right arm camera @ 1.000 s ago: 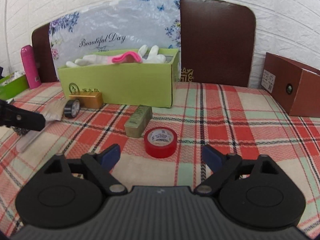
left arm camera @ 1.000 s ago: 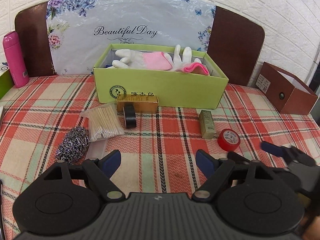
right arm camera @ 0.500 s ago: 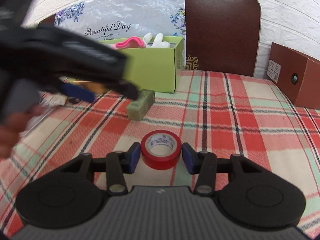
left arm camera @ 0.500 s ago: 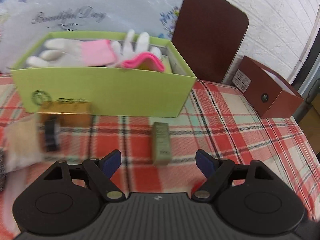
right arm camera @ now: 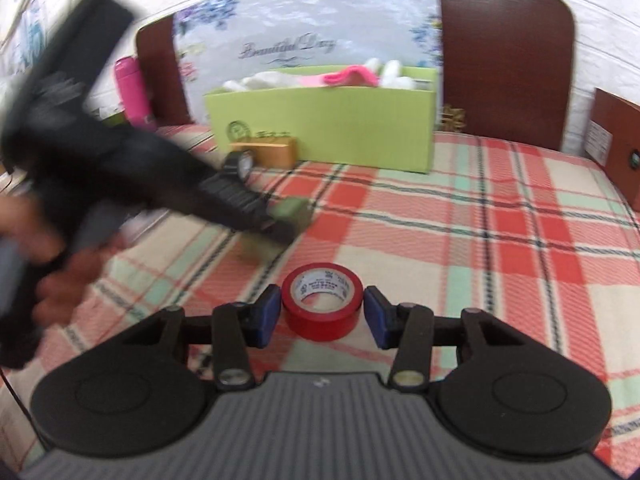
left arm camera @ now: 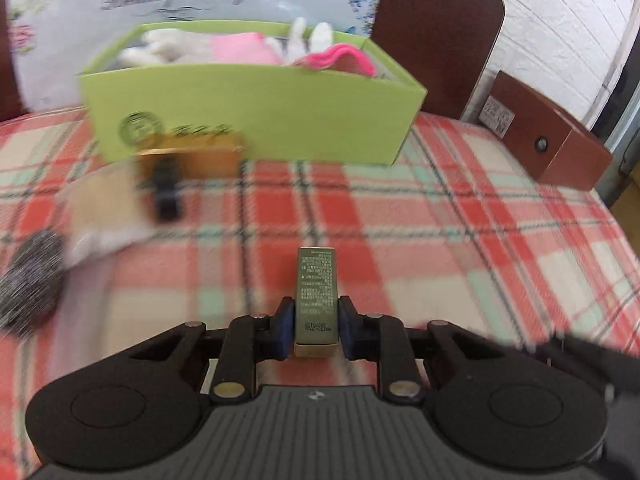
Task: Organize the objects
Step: 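Grasp the olive small box with the left tool while the right tool grasps the red tape, then carry the olive box and red tape into the lime-green box and release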
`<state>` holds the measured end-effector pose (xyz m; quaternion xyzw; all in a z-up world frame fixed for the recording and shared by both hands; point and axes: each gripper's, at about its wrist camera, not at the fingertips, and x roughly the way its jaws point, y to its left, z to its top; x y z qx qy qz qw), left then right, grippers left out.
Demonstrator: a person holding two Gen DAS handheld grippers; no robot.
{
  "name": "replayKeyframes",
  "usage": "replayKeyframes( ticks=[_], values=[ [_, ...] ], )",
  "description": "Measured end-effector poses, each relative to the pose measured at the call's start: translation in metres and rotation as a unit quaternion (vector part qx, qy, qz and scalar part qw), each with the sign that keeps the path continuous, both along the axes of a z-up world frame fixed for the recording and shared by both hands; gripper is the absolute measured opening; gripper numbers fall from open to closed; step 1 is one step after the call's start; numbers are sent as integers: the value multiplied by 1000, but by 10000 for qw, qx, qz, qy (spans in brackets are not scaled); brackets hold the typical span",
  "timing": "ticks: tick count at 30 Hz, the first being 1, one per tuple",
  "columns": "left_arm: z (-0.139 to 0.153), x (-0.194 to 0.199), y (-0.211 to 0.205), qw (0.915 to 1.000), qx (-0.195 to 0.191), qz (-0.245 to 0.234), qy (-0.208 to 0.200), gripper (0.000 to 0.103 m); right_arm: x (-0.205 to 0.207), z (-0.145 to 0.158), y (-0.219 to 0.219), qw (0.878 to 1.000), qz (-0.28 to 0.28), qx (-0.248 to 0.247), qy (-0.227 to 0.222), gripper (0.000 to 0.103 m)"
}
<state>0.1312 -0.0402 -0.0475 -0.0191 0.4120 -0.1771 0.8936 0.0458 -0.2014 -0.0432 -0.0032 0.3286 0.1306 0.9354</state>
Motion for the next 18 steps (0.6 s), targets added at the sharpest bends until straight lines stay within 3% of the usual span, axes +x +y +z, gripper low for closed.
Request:
replayKeyframes(
  ticks=[4, 7, 10, 18],
  values=[
    [-4, -27, 23, 9995, 174, 263, -1, 24, 1, -4, 16, 9997, 161, -163, -15, 45],
    [-5, -24, 25, 9995, 149, 268, -5, 25, 0, -5, 23, 9995, 156, -256, -51, 49],
    [-4, -19, 22, 9995, 136, 282, -32, 35, 0, -7, 24, 9995, 104, -300, 2, 49],
    [-6, -19, 19, 9994, 197, 269, -107, 35, 5, -10, 24, 9995, 81, -275, 98, 48]
  ],
)
